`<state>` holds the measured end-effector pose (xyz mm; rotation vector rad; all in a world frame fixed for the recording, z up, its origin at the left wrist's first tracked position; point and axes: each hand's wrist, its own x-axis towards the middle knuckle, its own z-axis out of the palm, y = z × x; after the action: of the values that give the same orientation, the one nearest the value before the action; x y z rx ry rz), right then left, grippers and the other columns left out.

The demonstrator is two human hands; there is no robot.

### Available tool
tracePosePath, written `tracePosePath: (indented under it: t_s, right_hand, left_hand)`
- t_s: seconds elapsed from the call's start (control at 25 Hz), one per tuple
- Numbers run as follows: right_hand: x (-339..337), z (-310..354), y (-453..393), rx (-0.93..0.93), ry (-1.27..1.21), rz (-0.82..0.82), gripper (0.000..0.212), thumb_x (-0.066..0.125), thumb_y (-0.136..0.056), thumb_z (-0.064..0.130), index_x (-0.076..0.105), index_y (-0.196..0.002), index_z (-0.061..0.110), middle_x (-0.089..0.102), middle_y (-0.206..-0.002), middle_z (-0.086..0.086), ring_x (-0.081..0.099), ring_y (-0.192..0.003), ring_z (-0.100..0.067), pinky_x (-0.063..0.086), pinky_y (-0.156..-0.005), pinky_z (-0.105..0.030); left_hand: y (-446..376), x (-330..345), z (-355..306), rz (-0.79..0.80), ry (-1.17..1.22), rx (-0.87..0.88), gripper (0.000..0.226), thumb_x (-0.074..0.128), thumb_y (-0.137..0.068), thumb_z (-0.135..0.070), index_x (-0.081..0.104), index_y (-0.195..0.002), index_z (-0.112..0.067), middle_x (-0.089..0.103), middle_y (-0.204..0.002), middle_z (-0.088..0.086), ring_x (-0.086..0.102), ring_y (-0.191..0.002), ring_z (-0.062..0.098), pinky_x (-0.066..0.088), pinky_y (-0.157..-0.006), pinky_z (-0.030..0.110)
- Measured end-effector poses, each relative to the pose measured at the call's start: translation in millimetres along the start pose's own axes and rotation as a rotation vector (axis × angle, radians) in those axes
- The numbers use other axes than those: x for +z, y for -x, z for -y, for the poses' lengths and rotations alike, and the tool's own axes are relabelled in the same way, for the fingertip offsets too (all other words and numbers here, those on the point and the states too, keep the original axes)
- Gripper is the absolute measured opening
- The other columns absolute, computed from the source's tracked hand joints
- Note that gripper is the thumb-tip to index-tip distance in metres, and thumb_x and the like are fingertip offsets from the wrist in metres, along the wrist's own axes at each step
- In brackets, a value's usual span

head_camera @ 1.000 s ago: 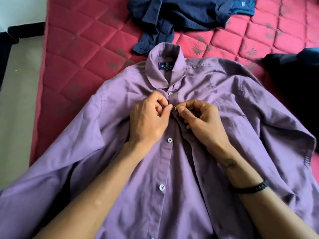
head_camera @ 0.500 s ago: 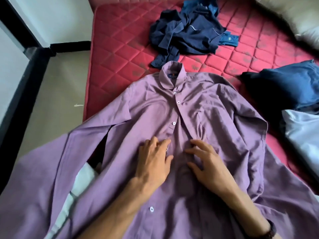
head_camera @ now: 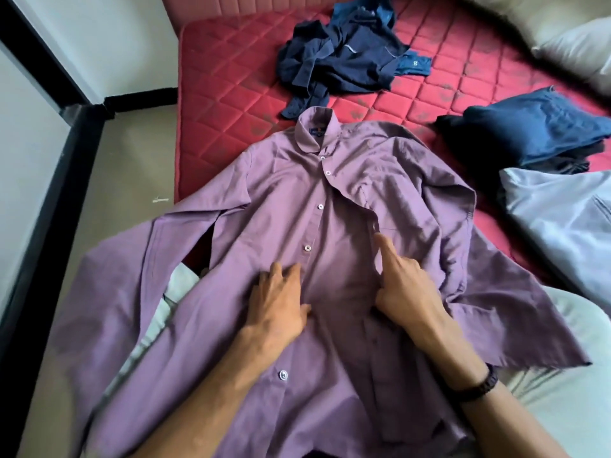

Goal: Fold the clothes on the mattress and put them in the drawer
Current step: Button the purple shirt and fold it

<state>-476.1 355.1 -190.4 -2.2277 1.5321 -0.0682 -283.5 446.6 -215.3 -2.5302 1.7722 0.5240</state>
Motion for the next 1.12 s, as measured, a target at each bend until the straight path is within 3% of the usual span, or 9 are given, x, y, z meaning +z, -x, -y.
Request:
tracePosePath:
  t_s: [0.08, 0.2, 0.32, 0.48, 0.68, 0.8, 0.88, 0.96, 1.12]
  right_hand:
    - [-11.8, -1.9, 4.4, -0.112, -0.088, -0.089, 0.087, 0.052, -0.063, 0.004, 0.039, -0.146, 0.029, 0.072, -0.087, -0.004, 0.066, -0.09, -0.039, 0.054, -0.071, -0.046]
    - [-11.1, 0.7, 9.8, -0.207, -0.027, -0.009, 0.066, 0.05, -0.066, 0.013, 0.062, -0.129, 0.027, 0.075, -0.097, -0.002, 0.068, -0.1, -0.034, 0.056, -0.08, -0.044]
    - [6.3, 7.1, 24.5, -0.146, 0.196, 0.221, 0.044, 0.054, -0.082, 0.014, 0.065, -0.123, 0.024, 0.068, -0.118, -0.009, 0.06, -0.117, -0.036, 0.052, -0.093, -0.047]
    - [2.6, 8.7, 26.8, -0.137, 0.255, 0.265, 0.046, 0.058, -0.078, 0.019, 0.064, -0.124, 0.024, 0.065, -0.125, -0.006, 0.059, -0.122, -0.033, 0.052, -0.095, -0.045]
    - [-41.5, 23.5, -5.6, -0.175, 0.336, 0.525, 0.056, 0.076, -0.083, 0.046, 0.063, -0.134, 0.028, 0.063, -0.135, 0.002, 0.058, -0.127, -0.023, 0.048, -0.105, -0.035]
    - [-45.9, 27.1, -37.0, -0.13, 0.124, 0.254, 0.059, 0.076, -0.082, 0.053, 0.061, -0.134, 0.027, 0.068, -0.124, -0.001, 0.062, -0.122, -0.026, 0.051, -0.102, -0.038]
    - [-27.0, 28.8, -59.5, -0.103, -0.122, 0.028, 0.051, 0.075, -0.083, 0.052, 0.064, -0.126, 0.026, 0.073, -0.106, 0.005, 0.067, -0.109, -0.025, 0.054, -0.093, -0.041]
    - [-3.1, 31.5, -77.3, -0.072, -0.271, -0.013, 0.049, 0.075, -0.083, 0.052, 0.066, -0.122, 0.026, 0.073, -0.099, 0.008, 0.07, -0.101, -0.02, 0.056, -0.089, -0.039]
    - [36.9, 26.1, -98.5, -0.027, -0.217, -0.144, 0.043, 0.067, -0.084, 0.064, 0.066, -0.109, 0.029, 0.065, -0.102, 0.009, 0.067, -0.097, -0.02, 0.056, -0.075, -0.041]
  left_hand:
    - [12.0, -1.9, -2.6, -0.021, -0.07, -0.039, 0.066, 0.072, -0.089, -0.046, 0.043, -0.143, -0.021, 0.047, -0.135, 0.01, 0.054, -0.122, 0.033, 0.045, -0.101, 0.041]
    - [16.3, -6.6, -5.3, -0.024, -0.076, -0.052, 0.052, 0.068, -0.087, -0.018, 0.051, -0.136, -0.018, 0.052, -0.131, 0.011, 0.061, -0.117, 0.034, 0.05, -0.096, 0.041]
    - [14.2, -10.0, -7.1, 0.017, -0.008, -0.002, 0.043, 0.066, -0.084, -0.006, 0.058, -0.126, -0.013, 0.058, -0.128, 0.014, 0.063, -0.117, 0.036, 0.049, -0.098, 0.041]
    - [8.7, -14.0, 9.4, 0.053, 0.094, 0.03, 0.039, 0.065, -0.081, -0.01, 0.067, -0.12, -0.011, 0.068, -0.123, 0.014, 0.062, -0.119, 0.034, 0.051, -0.1, 0.039]
    - [-0.8, -50.0, 15.7, 0.358, 0.188, 0.134, 0.021, 0.07, -0.078, -0.02, 0.076, -0.098, -0.013, 0.077, -0.088, 0.006, 0.069, -0.078, 0.019, 0.047, -0.062, 0.021]
    - [-21.9, -61.1, 21.1, 0.526, 0.143, 0.13, 0.021, 0.07, -0.082, -0.021, 0.076, -0.103, -0.022, 0.077, -0.088, 0.006, 0.07, -0.066, 0.018, 0.053, -0.058, 0.026]
    - [-53.2, -58.8, 20.5, 0.203, 0.09, 0.187, 0.031, 0.068, -0.081, -0.025, 0.073, -0.111, -0.028, 0.075, -0.096, 0.0, 0.072, -0.087, 0.021, 0.059, -0.079, 0.033]
    - [-81.1, -49.7, 11.0, -0.141, 0.177, 0.259, 0.039, 0.068, -0.085, -0.023, 0.07, -0.124, -0.028, 0.07, -0.101, -0.003, 0.069, -0.098, 0.023, 0.056, -0.09, 0.037]
    - [-132.2, -15.4, -7.8, -0.239, 0.369, 0.324, 0.034, 0.062, -0.097, -0.014, 0.067, -0.13, -0.015, 0.064, -0.107, 0.002, 0.067, -0.094, 0.025, 0.055, -0.09, 0.044]
